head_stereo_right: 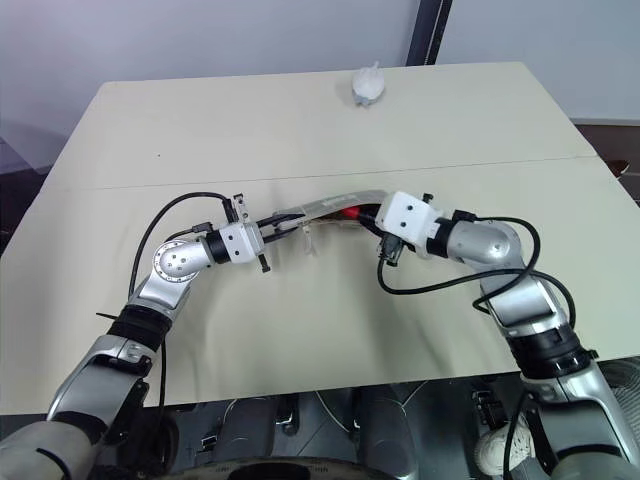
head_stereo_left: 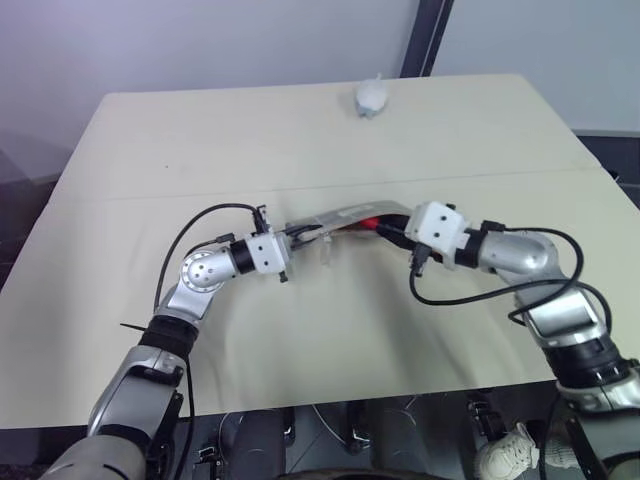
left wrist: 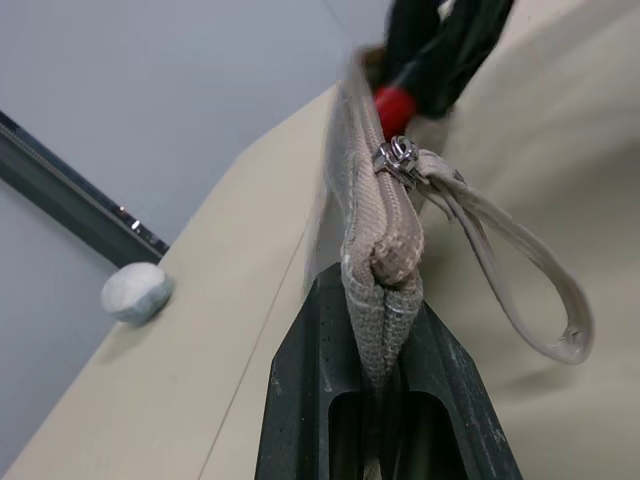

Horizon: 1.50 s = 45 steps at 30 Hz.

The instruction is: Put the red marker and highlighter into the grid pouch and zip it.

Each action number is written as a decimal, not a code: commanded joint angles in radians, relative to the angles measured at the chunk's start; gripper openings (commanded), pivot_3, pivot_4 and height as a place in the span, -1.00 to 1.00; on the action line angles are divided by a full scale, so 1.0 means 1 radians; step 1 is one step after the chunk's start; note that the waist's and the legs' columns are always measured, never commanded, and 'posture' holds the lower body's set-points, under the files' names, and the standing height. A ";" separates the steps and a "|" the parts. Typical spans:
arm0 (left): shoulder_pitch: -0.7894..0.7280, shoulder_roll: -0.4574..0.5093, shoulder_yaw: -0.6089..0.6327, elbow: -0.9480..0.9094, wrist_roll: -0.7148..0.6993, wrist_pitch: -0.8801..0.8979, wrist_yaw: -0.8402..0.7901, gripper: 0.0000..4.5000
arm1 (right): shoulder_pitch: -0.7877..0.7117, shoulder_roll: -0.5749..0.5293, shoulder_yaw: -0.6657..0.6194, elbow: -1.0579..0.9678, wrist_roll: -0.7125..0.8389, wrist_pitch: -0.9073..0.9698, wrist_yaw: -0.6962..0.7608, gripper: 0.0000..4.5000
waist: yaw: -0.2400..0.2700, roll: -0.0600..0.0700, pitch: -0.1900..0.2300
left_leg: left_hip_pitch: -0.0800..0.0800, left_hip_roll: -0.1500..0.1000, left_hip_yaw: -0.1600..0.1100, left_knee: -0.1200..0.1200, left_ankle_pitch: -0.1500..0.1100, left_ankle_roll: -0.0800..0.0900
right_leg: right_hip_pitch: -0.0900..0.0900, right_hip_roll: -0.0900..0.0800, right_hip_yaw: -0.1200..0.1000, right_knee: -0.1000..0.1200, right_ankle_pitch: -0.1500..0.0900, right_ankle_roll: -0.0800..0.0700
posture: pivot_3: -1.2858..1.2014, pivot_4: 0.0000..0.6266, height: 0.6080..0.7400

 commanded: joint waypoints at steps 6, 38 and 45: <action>-0.039 -0.022 0.004 -0.094 -0.053 0.050 -0.041 -1.00 | -0.150 0.069 0.127 0.164 -0.164 -0.343 0.022 -0.87 | 0.000 0.000 0.000 | 0.000 0.000 0.001 0.001 0.000 0.000 | 0.000 0.001 0.000 0.000 0.001 0.002 | 0.03 -0.52 1.00; -0.047 -0.025 -0.023 0.037 0.131 -0.045 0.066 -1.00 | 0.170 0.288 -0.099 -0.179 0.474 0.576 -0.200 0.86 | 0.001 -0.001 -0.001 | 0.001 0.002 -0.004 0.002 0.001 -0.002 | 0.001 0.001 0.000 0.001 0.002 -0.003 | 0.03 -0.52 1.00; -0.082 -0.012 -0.031 0.083 0.194 -0.108 0.146 -1.00 | 0.087 0.504 -0.166 -0.137 0.600 0.655 -0.260 0.62 | 0.001 -0.001 -0.001 | -0.001 0.002 -0.001 0.001 0.001 -0.001 | 0.000 0.002 0.000 0.001 0.004 0.001 | 0.03 -0.52 1.00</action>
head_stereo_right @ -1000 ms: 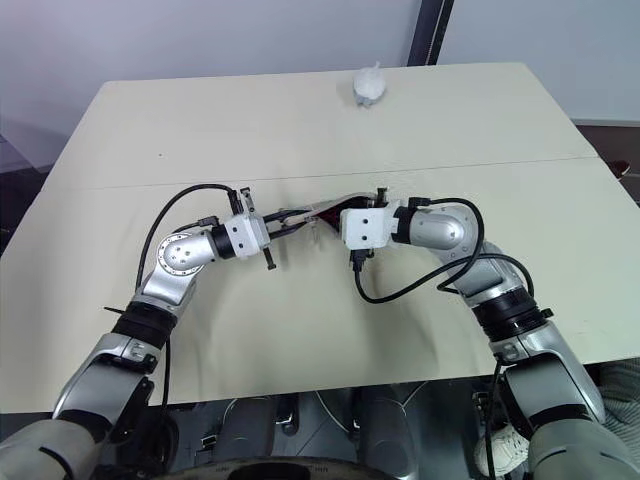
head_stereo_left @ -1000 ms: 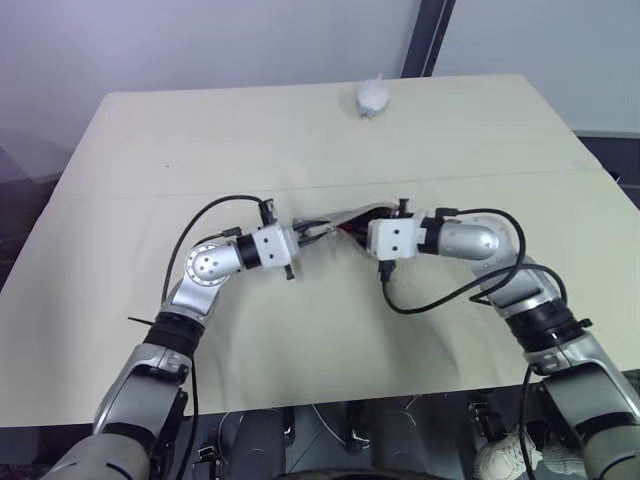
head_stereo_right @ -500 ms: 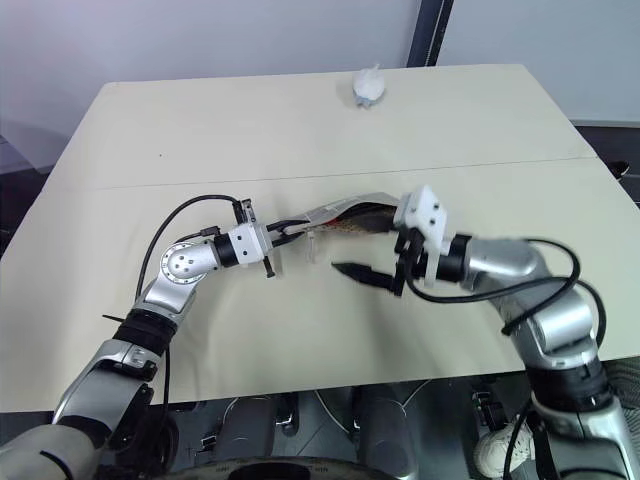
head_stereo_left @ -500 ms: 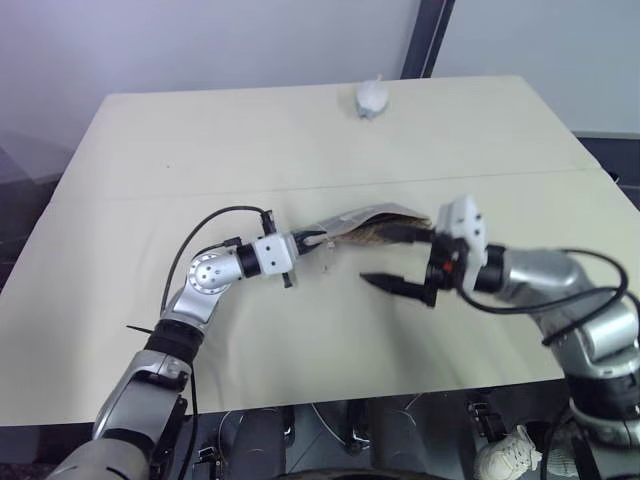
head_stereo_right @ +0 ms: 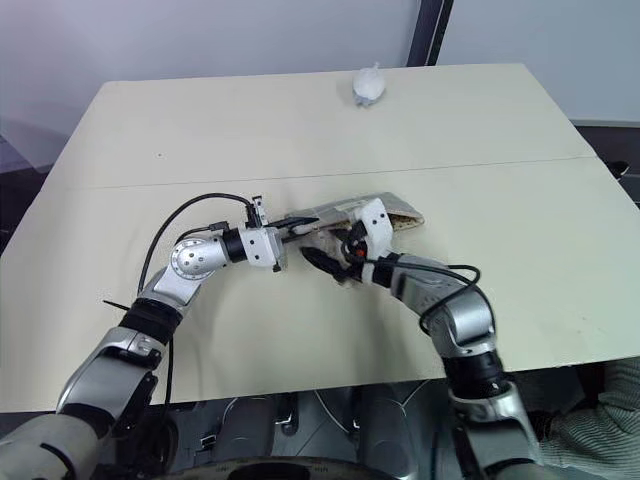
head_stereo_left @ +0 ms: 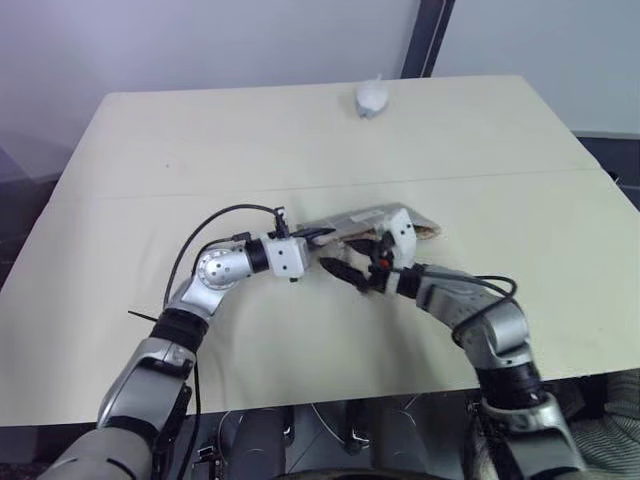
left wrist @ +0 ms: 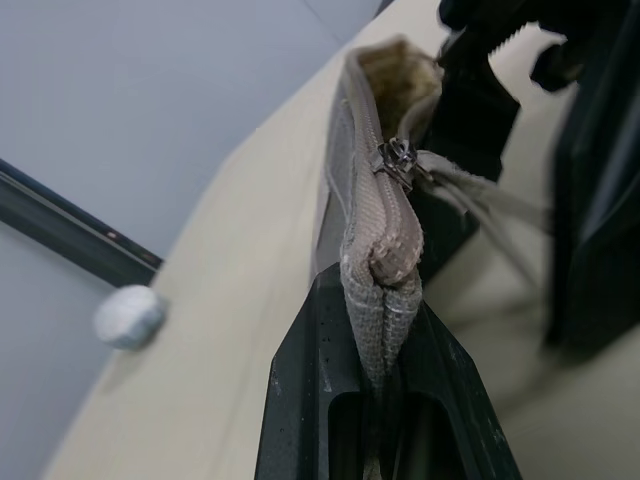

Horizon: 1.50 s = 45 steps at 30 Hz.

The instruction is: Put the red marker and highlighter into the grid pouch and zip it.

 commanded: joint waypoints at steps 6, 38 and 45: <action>-0.016 0.010 -0.002 0.014 0.012 -0.033 0.056 -1.00 | -0.023 -0.030 -0.034 0.001 0.010 0.002 0.019 -0.62 | -0.002 0.000 0.000 | 0.000 0.000 -0.001 0.000 0.000 0.000 | 0.000 0.000 0.000 0.000 0.000 0.000 | 0.03 -0.52 1.00; 0.217 0.084 0.118 -0.298 -0.459 0.405 -0.272 0.98 | 0.236 -0.613 -0.214 -0.006 -0.017 -0.171 0.451 1.00 | -0.001 0.000 0.000 | 0.001 0.000 -0.002 0.000 0.000 0.000 | 0.000 -0.001 0.001 -0.001 -0.003 -0.003 | 0.03 -0.52 1.00; 0.278 0.121 0.313 -0.409 -0.622 0.670 -0.172 0.98 | 0.275 -0.537 -0.212 -0.224 0.144 -0.123 0.455 1.00 | -0.002 -0.001 0.000 | 0.002 0.001 -0.008 0.002 -0.002 -0.003 | 0.002 0.002 0.001 -0.001 -0.003 -0.004 | 0.03 -0.52 1.00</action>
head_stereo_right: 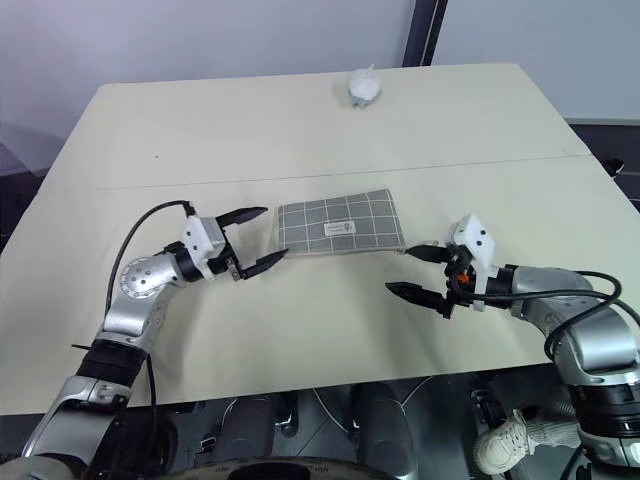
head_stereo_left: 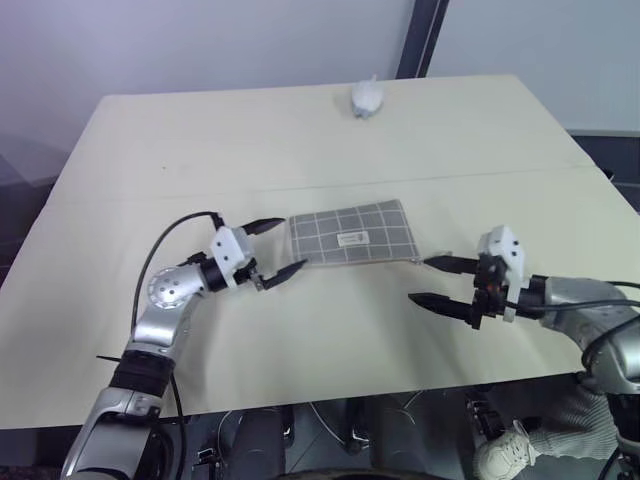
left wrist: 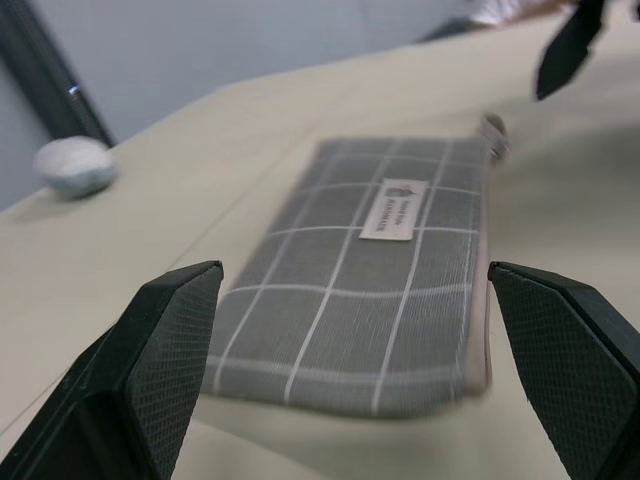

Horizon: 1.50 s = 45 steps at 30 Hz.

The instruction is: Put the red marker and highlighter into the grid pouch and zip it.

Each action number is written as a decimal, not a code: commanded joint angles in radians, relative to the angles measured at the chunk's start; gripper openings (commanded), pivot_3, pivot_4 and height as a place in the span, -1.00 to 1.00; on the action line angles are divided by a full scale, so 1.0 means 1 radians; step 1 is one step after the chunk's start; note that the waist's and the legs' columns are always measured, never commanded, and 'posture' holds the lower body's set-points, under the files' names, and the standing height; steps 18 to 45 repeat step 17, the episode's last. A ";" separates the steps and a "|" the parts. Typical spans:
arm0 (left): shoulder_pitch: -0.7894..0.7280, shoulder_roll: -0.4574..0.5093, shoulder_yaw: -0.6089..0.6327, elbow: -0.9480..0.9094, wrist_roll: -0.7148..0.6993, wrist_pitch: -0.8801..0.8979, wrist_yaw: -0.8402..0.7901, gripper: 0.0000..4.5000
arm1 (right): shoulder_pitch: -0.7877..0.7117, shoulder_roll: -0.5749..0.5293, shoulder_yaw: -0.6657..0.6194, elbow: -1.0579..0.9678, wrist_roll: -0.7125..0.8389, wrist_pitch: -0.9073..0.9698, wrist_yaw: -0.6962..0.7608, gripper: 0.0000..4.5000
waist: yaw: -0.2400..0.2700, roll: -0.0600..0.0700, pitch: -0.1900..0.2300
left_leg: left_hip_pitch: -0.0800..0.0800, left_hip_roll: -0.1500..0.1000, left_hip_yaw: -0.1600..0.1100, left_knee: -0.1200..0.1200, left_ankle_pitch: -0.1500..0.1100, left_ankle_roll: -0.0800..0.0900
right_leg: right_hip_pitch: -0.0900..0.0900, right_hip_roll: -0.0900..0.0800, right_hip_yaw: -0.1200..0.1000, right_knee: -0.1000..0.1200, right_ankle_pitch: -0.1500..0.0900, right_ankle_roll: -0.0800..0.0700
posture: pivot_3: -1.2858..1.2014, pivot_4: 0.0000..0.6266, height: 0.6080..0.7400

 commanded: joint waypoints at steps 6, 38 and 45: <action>-0.040 0.059 0.215 0.103 -0.040 0.121 0.122 0.98 | 0.051 0.082 0.179 -0.050 -0.117 -0.114 -0.027 1.00 | 0.001 0.001 0.000 | -0.001 -0.002 -0.010 -0.004 0.000 0.000 | 0.001 0.001 -0.004 -0.011 0.000 0.000 | 0.03 -0.52 1.00; 0.014 0.088 0.232 0.155 -0.010 0.058 0.066 0.98 | 0.059 0.057 0.171 -0.019 -0.159 -0.176 -0.003 1.00 | 0.003 0.000 0.000 | -0.002 -0.005 -0.006 -0.003 -0.003 0.004 | 0.004 -0.001 -0.002 -0.013 0.002 0.002 | 0.03 -0.52 1.00; 0.014 0.088 0.232 0.155 -0.010 0.058 0.066 0.98 | 0.059 0.057 0.171 -0.019 -0.159 -0.176 -0.003 1.00 | 0.003 0.000 0.000 | -0.002 -0.005 -0.006 -0.003 -0.003 0.004 | 0.004 -0.001 -0.002 -0.013 0.002 0.002 | 0.03 -0.52 1.00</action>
